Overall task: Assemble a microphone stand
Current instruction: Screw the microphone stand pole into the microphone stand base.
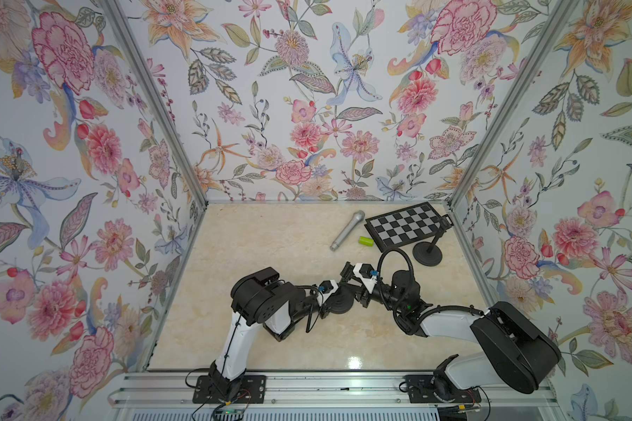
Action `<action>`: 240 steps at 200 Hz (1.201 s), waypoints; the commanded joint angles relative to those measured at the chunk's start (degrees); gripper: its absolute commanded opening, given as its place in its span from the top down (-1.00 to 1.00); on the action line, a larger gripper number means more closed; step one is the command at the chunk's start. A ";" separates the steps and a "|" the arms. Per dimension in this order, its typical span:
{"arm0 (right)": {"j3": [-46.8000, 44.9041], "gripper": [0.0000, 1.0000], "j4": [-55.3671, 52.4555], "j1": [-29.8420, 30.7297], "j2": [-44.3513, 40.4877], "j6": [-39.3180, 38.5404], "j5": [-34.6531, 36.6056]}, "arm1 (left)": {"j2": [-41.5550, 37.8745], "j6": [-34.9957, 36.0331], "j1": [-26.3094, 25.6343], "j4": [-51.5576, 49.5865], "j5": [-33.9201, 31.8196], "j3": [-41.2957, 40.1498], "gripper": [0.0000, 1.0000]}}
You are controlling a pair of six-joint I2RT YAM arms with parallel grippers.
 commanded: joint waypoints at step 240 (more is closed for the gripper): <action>-2.57 0.26 18.37 5.26 8.02 12.07 -2.96 | 2.65 -0.67 2.27 13.71 1.20 -0.17 0.71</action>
